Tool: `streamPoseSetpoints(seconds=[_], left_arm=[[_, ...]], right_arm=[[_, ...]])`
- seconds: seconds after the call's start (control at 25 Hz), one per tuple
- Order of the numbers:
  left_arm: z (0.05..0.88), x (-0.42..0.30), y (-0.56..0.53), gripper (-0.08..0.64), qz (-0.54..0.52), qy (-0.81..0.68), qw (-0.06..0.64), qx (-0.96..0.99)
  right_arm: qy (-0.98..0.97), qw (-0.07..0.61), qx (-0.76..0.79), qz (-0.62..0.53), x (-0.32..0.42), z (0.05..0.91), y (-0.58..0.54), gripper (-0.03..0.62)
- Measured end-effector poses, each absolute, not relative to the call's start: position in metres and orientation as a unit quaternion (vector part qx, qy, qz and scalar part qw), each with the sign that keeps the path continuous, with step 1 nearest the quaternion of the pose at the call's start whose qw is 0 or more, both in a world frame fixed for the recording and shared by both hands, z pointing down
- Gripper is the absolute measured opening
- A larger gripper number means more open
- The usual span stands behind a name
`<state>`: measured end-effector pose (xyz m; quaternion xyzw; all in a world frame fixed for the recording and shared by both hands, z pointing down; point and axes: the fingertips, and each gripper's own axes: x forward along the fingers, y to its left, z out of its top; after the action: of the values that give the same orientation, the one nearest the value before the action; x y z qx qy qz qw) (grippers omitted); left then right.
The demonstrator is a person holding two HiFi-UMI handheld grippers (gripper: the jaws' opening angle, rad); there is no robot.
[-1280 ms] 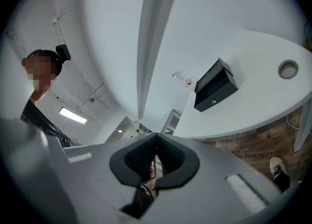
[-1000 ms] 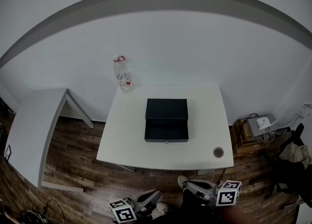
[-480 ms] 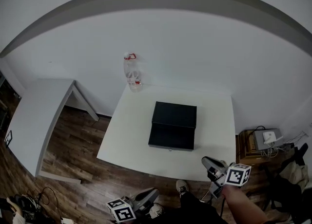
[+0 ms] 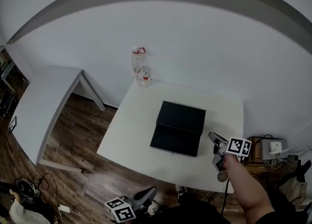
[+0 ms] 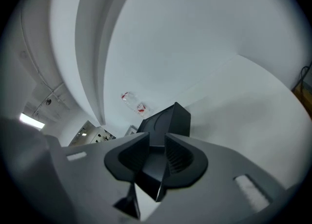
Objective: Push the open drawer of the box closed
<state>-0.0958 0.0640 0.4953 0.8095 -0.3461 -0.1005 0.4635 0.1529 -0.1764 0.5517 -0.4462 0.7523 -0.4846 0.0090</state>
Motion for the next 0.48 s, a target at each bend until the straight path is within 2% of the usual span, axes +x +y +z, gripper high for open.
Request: streamPoseSetpoints(seconds=[0.2,0.48], left_arm=[[0.5,-0.093,0.056,0.0,-0.091,-0.371,0.461,0.801],[0.509,-0.09,0.049,0.0,-0.086,-0.39,0.468,0.788]], right_arm=[[0.731,-0.009,-0.451,-0.512,0.147,0.58,-0.211,0.124],[0.724,-0.034,-0.446,-0.526,0.135,0.597,-0.231,0.124]])
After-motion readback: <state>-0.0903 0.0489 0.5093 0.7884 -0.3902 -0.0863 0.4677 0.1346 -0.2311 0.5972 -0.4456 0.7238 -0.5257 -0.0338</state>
